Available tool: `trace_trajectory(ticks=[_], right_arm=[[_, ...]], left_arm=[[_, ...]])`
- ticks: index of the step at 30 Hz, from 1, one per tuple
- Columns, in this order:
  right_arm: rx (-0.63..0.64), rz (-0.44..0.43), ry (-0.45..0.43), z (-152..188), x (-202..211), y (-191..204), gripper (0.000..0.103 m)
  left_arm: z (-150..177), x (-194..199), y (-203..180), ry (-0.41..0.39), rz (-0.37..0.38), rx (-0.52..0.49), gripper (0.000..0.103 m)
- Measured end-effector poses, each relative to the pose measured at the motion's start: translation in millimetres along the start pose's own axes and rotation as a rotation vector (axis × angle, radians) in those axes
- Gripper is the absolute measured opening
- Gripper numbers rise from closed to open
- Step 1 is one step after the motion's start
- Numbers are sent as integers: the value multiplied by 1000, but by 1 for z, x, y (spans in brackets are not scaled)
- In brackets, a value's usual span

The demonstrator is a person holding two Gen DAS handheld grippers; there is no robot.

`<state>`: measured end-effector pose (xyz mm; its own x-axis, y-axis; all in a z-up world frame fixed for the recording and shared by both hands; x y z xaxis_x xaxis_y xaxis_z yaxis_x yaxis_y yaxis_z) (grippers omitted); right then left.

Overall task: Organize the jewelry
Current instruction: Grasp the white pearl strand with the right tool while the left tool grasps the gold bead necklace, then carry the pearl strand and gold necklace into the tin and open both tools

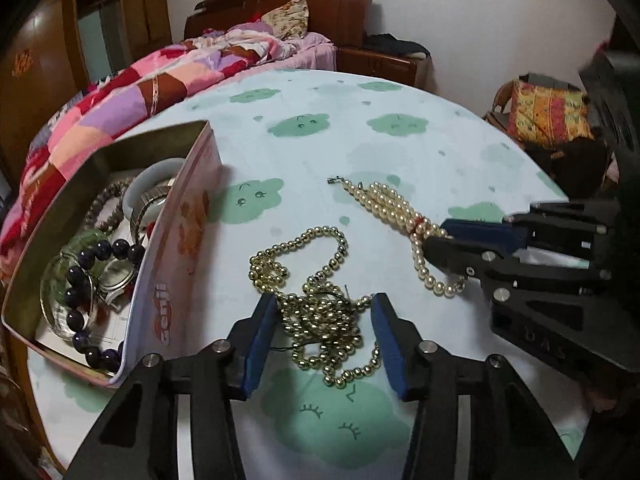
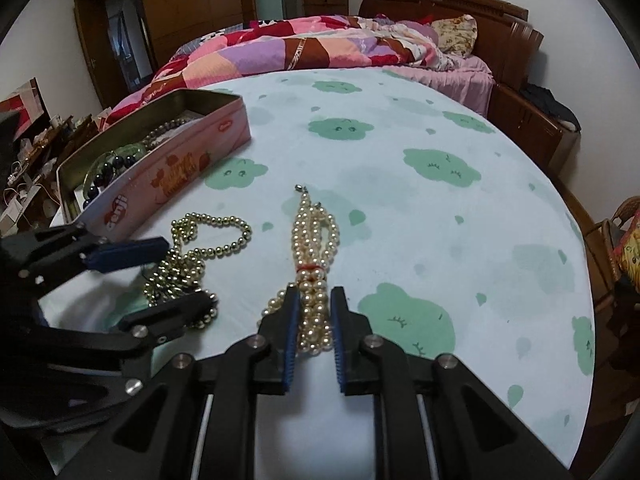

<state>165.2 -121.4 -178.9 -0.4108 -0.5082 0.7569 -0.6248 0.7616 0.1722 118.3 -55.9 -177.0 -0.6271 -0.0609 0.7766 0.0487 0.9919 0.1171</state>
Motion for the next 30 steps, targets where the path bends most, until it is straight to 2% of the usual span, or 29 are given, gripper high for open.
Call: trace_trajectory(ticks=[4, 6, 13, 21, 30], right_arm=[[2, -15, -14, 0, 2, 1, 13], [8, -15, -39, -2, 7, 2, 9], [-43, -79, -88, -4, 21, 2, 9], [-29, -80, -166, -23, 57, 12, 9], [-22, -81, -212, -36, 78, 24, 9]], left_arm=[[2, 5, -4, -3, 29, -14, 15], [3, 10, -4, -8, 48, -6, 15], [-11, 46, 4, -107, 53, -2, 14], [-29, 84, 22, -201, 57, 26, 14], [-46, 119, 46, -282, 48, 41, 14]])
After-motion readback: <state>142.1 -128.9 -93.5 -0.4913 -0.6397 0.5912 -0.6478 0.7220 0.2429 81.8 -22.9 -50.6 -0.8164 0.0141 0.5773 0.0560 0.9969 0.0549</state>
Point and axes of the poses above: each gripper's, at about its wrist camera, not at the fingertips, and x roughly against the way its jaws point, y to its left, z to its underside, the point moved 9 cm from there along -x, roughly the way its jaws point, and after that the axes turned 10 degrees about -z, right-handed, at the moved point
